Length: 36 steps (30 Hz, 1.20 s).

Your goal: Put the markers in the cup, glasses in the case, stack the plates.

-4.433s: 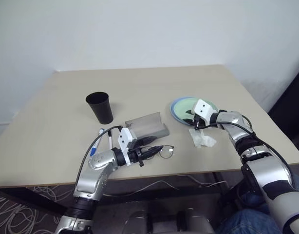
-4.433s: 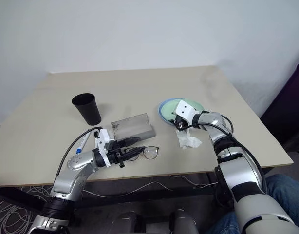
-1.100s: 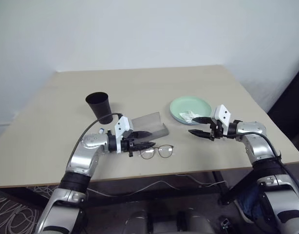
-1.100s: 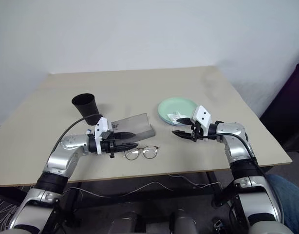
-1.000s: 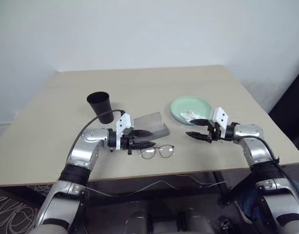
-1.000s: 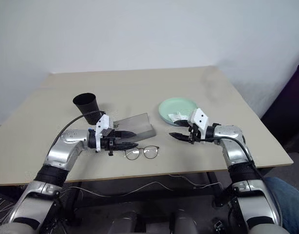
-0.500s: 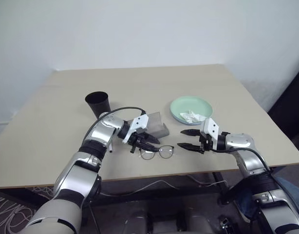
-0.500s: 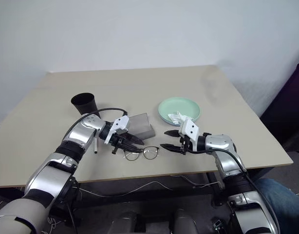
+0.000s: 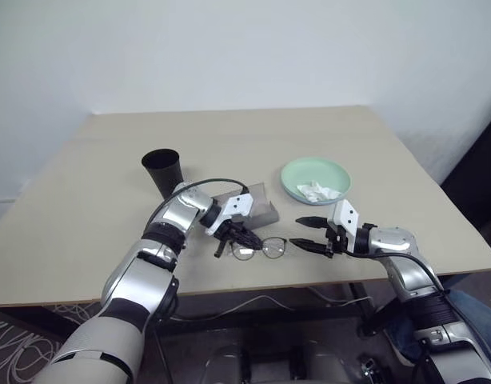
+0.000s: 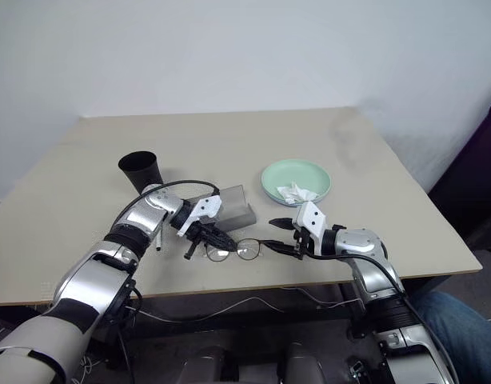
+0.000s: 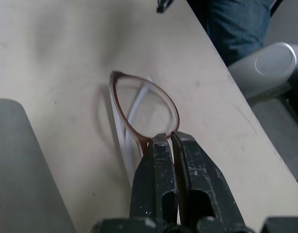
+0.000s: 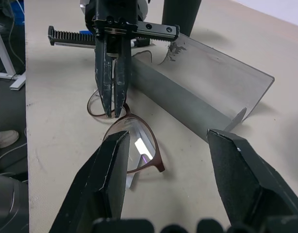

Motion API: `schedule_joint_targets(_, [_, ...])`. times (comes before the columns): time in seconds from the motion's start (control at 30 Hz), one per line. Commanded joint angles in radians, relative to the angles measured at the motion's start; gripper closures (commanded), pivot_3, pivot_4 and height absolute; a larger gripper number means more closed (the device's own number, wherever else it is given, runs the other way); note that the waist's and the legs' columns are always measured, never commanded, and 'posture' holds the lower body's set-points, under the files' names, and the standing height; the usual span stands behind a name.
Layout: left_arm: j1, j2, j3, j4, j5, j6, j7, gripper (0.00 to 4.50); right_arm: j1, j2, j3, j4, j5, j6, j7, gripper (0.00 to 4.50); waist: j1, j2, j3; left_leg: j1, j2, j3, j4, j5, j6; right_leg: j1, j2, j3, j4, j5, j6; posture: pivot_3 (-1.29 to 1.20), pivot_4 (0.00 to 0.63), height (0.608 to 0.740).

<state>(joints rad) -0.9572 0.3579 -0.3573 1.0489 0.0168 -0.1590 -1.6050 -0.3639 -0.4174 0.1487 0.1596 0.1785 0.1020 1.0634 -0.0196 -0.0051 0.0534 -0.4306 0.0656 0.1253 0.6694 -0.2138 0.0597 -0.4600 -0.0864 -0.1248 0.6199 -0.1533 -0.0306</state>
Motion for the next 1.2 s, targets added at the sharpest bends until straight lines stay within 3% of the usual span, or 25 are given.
schedule_joint_targets(0.03, [-0.046, 0.001, 0.049, -0.005, -0.034, 0.005, -0.005, 3.20, -0.002, 0.002, -0.008, -0.047, 0.022, -0.002, -0.014, 1.75, 0.000, 0.000, 0.000, 0.000, 0.000, 0.000, 0.000, 0.000, 0.000, 0.000, 0.000, 0.000, 0.000, 0.000, 0.000, 0.00, 0.000, 0.740])
schedule_joint_targets(0.17, [-0.055, 0.005, 0.067, 0.005, -0.020, -0.004, 0.002, 1.90, -0.002, 0.006, -0.005, -0.040, 0.021, -0.005, -0.020, 1.75, 0.000, -0.001, 0.001, 0.000, 0.000, 0.000, 0.000, 0.000, 0.000, 0.000, 0.000, 0.000, 0.000, 0.000, 0.000, 0.00, 0.000, 0.740])
schedule_joint_targets(0.57, [-0.053, 0.020, 0.052, 0.034, 0.051, -0.063, 0.008, 1.90, -0.014, 0.021, 0.006, -0.016, 0.016, -0.013, -0.031, 1.75, -0.001, -0.002, 0.001, 0.000, 0.000, 0.000, 0.000, 0.000, 0.000, 0.000, 0.000, 0.000, 0.000, 0.000, 0.000, 0.00, 0.000, 0.740])
schedule_joint_targets(1.03, [-0.106, -0.029, 0.031, 0.142, 0.150, -0.161, 0.053, 1.90, 0.032, 0.028, 0.003, -0.068, 0.027, 0.005, -0.067, 1.75, 0.000, -0.002, 0.001, 0.000, 0.000, 0.000, 0.002, 0.000, 0.000, 0.001, 0.000, 0.000, 0.001, 0.000, 0.000, 0.00, 0.000, 0.740])
schedule_joint_targets(1.13, [-0.111, -0.029, 0.026, 0.154, 0.168, -0.180, 0.055, 2.47, 0.050, 0.020, -0.003, -0.084, 0.031, 0.010, -0.076, 1.75, -0.001, -0.002, 0.001, 0.000, 0.000, 0.000, 0.002, 0.000, 0.000, 0.001, 0.000, 0.000, 0.001, 0.000, 0.000, 0.00, 0.000, 0.740])
schedule_joint_targets(1.2, [-0.113, -0.029, 0.027, 0.160, 0.175, -0.187, 0.051, 3.09, 0.058, 0.017, -0.006, -0.092, 0.033, 0.013, -0.081, 1.75, -0.001, -0.002, 0.001, 0.000, 0.000, 0.000, 0.002, 0.000, 0.000, 0.001, 0.000, 0.000, 0.001, 0.000, 0.000, 0.00, 0.000, 0.740])
